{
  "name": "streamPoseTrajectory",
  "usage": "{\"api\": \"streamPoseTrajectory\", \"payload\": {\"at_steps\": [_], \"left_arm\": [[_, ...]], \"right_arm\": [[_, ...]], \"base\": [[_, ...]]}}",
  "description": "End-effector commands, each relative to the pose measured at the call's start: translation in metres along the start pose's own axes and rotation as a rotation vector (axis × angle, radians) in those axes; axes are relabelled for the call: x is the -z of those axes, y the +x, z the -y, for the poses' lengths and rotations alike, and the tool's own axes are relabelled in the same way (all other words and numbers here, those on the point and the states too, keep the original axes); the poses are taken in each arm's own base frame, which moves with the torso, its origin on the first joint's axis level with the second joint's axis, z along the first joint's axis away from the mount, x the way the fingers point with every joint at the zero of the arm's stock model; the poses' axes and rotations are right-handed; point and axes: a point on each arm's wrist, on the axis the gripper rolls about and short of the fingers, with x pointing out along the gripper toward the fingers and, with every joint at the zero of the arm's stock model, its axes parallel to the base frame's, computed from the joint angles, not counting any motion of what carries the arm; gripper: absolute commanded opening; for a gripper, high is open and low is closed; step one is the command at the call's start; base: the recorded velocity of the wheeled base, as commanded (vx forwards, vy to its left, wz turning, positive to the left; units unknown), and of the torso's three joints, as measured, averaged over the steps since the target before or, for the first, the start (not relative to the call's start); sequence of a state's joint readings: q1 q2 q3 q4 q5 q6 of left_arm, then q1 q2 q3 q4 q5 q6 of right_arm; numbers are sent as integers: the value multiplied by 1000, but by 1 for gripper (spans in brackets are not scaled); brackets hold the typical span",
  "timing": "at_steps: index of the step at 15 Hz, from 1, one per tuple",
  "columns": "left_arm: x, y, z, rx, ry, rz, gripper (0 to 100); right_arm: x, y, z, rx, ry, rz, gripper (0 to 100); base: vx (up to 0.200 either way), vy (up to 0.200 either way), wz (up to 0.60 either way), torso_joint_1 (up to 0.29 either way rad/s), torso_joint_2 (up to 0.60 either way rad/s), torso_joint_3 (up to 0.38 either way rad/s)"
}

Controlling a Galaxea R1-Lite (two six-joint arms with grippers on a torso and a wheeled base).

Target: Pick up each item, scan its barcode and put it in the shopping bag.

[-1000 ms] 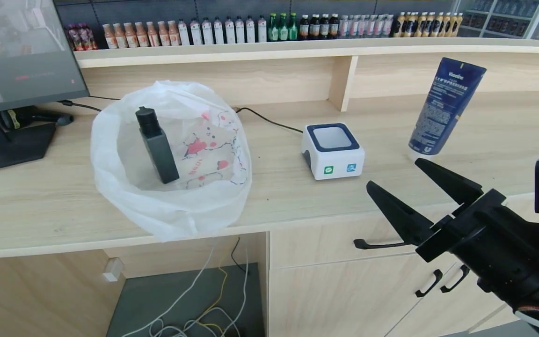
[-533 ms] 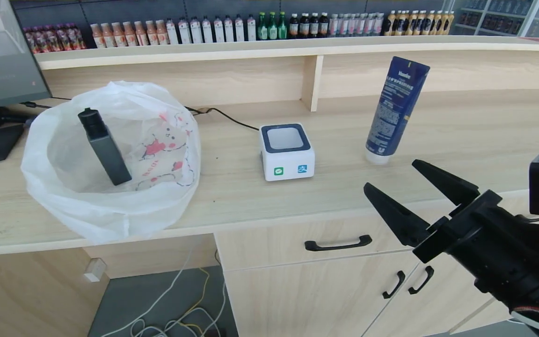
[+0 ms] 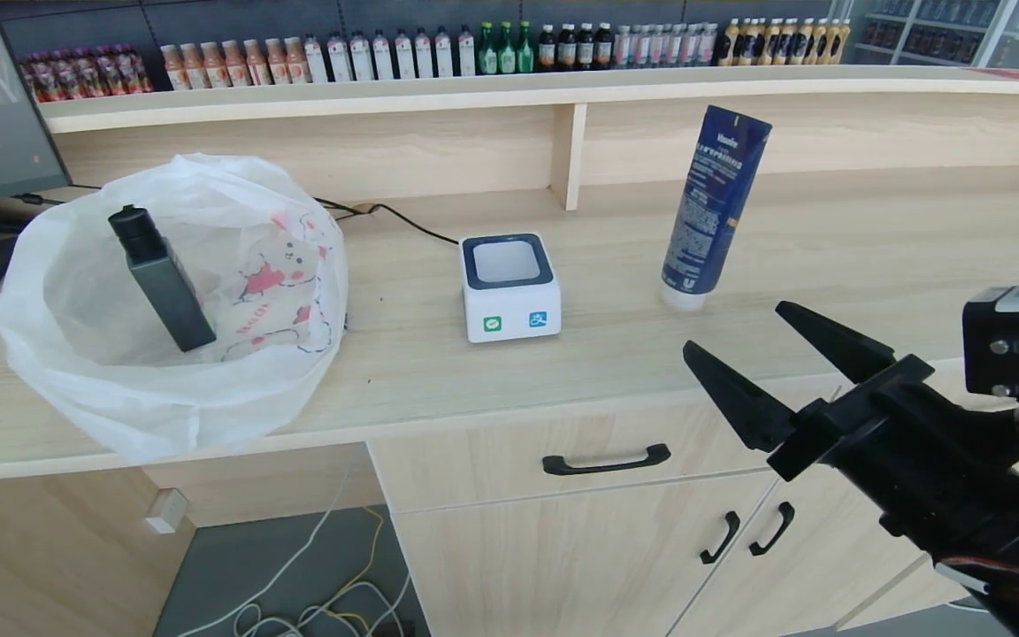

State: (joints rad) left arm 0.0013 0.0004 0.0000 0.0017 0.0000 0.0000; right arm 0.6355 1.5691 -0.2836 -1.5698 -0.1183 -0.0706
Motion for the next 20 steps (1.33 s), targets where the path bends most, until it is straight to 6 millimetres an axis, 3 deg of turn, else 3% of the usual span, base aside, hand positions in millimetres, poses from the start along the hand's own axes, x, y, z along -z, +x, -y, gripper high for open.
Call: {"api": "streamPoseTrajectory", "payload": {"at_steps": [1,5,9,12,20], "left_arm": [[0,0,0,0,0,1,100],[0,0,0,0,-2,1,100],[0,0,0,0,-2,1,100],[0,0,0,0,-2,1,100],[0,0,0,0,-2,1,100]], "right_arm": [[4,5,10,45,-15,-11,100],[-5,11,19,84,-38,34,100],[-29,51,43,157,-62,47,100],[-24,59,63,108,-89,-4,100],[-4,89,69,107,-52,-30,100]], "base": [[0,0,0,0,0,0],[0,0,0,0,0,0],[0,0,0,0,0,0],[0,0,0,0,0,0],[0,0,0,0,0,0]]}}
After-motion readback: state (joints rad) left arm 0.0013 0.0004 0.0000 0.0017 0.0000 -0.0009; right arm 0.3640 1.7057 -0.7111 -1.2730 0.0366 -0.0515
